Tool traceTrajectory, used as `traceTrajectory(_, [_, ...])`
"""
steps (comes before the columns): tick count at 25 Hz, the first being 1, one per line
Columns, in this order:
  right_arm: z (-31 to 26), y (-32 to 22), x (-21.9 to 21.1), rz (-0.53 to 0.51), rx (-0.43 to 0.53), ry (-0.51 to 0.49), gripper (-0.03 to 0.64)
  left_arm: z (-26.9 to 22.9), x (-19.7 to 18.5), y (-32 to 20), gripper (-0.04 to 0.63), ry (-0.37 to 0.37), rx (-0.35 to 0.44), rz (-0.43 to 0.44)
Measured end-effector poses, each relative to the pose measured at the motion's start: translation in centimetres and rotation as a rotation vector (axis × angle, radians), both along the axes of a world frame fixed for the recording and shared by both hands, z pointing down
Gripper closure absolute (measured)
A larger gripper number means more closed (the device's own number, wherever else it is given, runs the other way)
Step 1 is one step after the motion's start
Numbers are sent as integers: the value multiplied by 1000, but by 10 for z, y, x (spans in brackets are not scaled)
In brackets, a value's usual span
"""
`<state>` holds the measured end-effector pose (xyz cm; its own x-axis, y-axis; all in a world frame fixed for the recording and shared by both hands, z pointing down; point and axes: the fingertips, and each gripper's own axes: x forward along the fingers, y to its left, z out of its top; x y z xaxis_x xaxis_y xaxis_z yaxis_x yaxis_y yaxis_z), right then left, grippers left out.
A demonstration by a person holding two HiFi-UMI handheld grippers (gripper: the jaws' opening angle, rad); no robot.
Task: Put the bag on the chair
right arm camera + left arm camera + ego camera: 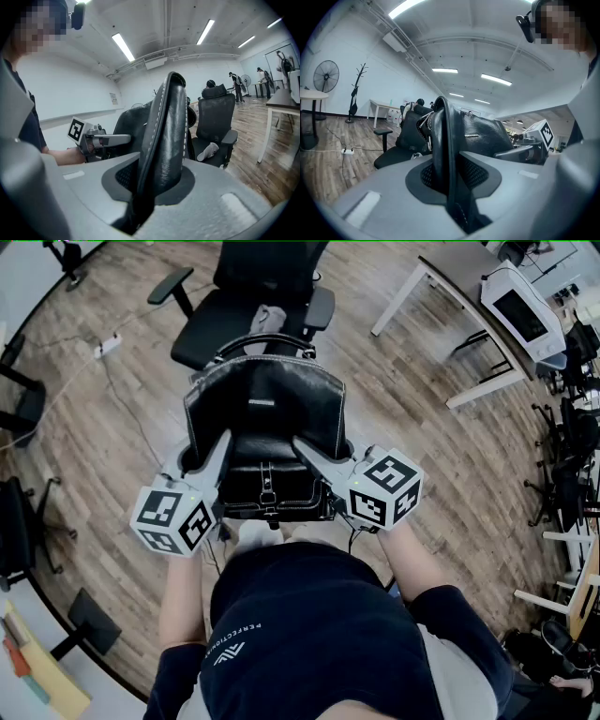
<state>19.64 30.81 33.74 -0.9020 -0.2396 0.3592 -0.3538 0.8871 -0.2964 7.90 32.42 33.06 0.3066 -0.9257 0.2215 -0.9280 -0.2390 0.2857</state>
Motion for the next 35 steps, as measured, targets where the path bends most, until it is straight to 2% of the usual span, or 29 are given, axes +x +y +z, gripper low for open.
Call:
traceTrajectory(9, [20,-7,-20,-8,-50,17,560,22,-20,-5,497,17,-40,-6])
traceTrajectory(19, [37,-25,-69,-38,-82,58,557,43,-69,-18,495,65,-65,-37])
traceTrajectory(26, [48,-34,-110,-68,-118,57,555,53,-109,-22,499,59,-86,-69])
traceTrajectory(35, [65,-77,-138,-81,-140,94,555,71,-137,-63,499,59,-125,-101])
